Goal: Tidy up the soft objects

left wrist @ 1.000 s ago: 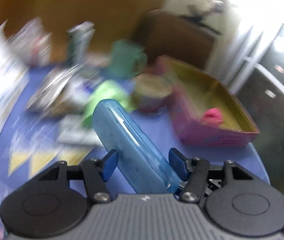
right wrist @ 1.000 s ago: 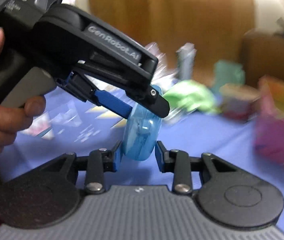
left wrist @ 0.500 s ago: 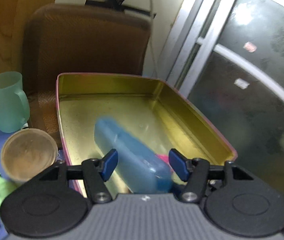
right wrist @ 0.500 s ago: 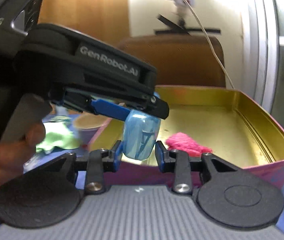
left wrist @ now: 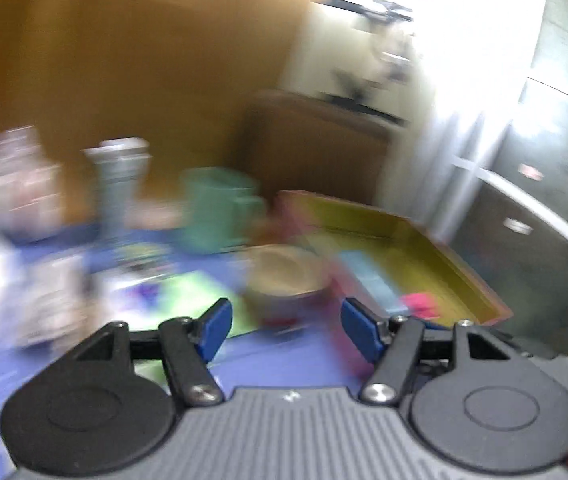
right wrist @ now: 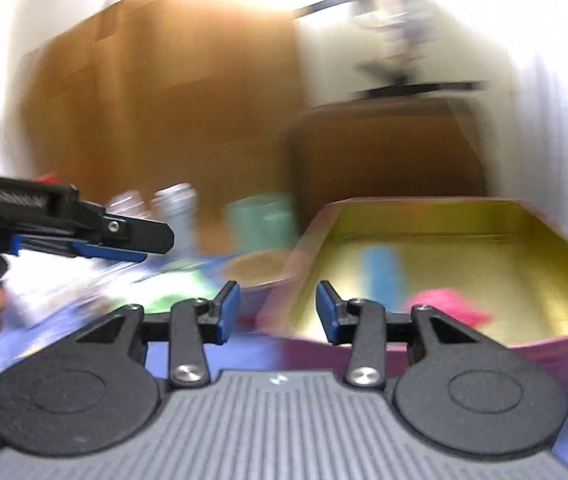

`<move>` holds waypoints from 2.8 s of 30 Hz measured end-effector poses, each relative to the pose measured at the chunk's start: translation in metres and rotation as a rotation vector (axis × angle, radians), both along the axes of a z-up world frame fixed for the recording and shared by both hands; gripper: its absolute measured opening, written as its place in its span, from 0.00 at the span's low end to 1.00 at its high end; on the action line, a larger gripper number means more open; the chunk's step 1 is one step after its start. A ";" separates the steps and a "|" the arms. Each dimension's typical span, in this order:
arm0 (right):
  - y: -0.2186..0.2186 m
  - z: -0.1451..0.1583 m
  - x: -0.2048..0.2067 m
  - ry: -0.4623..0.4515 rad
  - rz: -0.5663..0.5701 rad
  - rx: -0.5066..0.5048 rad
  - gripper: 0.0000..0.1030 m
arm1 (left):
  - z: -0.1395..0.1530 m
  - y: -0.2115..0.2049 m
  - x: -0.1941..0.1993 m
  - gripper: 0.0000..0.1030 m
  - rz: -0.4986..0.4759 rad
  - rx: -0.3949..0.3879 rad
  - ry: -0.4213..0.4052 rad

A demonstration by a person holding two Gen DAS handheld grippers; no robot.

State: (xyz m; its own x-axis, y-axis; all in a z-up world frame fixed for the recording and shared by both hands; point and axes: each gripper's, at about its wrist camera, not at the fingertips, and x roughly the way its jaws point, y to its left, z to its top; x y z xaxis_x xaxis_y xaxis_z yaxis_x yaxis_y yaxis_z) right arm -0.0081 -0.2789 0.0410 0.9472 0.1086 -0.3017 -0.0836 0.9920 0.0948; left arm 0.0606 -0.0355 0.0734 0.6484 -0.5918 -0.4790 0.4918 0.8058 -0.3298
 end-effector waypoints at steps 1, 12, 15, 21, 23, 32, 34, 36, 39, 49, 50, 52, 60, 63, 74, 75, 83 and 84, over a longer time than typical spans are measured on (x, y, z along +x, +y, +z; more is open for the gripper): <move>0.013 -0.001 0.008 0.024 0.059 -0.003 0.43 | -0.005 0.021 -0.003 0.60 0.055 0.010 0.012; 0.100 -0.039 0.116 0.210 0.190 -0.076 0.11 | -0.020 0.111 -0.009 0.60 0.181 -0.142 0.141; 0.096 -0.038 0.099 0.241 0.213 -0.039 0.04 | -0.020 0.096 -0.008 0.60 0.124 -0.159 0.149; 0.103 -0.034 0.001 0.194 0.315 -0.077 0.04 | -0.027 0.044 -0.011 0.60 -0.045 -0.118 0.190; 0.106 -0.040 -0.019 0.214 0.348 -0.076 0.07 | -0.029 0.031 -0.017 0.60 -0.049 -0.068 0.177; 0.110 -0.057 -0.010 0.179 0.318 -0.209 0.85 | -0.044 0.008 -0.022 0.56 -0.047 0.074 0.228; 0.114 -0.061 0.006 0.195 0.341 -0.236 0.83 | -0.057 0.001 -0.013 0.26 -0.058 0.084 0.290; 0.110 -0.064 0.013 0.236 0.389 -0.206 0.62 | -0.064 0.000 -0.006 0.14 -0.048 0.071 0.329; 0.104 -0.057 0.002 0.210 0.381 -0.188 0.26 | -0.048 -0.010 -0.008 0.11 -0.092 0.041 0.301; 0.019 0.000 -0.053 -0.122 0.010 -0.201 0.24 | 0.032 -0.146 -0.007 0.11 -0.399 0.031 -0.026; 0.009 0.003 -0.054 -0.140 -0.037 -0.213 0.24 | 0.033 -0.165 -0.005 0.11 -0.420 0.038 -0.039; -0.014 0.006 -0.051 -0.141 -0.115 -0.210 0.24 | 0.028 -0.196 0.002 0.14 -0.449 0.051 -0.057; -0.086 -0.018 0.002 -0.007 -0.410 -0.217 0.73 | -0.002 -0.243 0.019 0.43 -0.274 0.187 -0.068; -0.103 -0.020 -0.001 -0.004 -0.455 -0.149 0.76 | 0.000 -0.204 0.011 0.44 -0.247 0.139 -0.071; -0.042 0.012 -0.029 -0.174 -0.164 -0.067 0.71 | -0.037 0.002 -0.020 0.46 0.086 0.229 0.025; -0.029 0.012 -0.021 -0.140 -0.069 -0.048 0.70 | -0.042 0.020 -0.023 0.46 0.128 0.246 0.029; 0.083 -0.028 0.080 0.158 0.202 0.010 0.72 | -0.068 0.073 0.000 0.49 0.388 0.292 0.085; 0.088 -0.032 0.090 0.174 0.190 0.013 0.76 | -0.069 0.072 0.003 0.49 0.403 0.303 0.074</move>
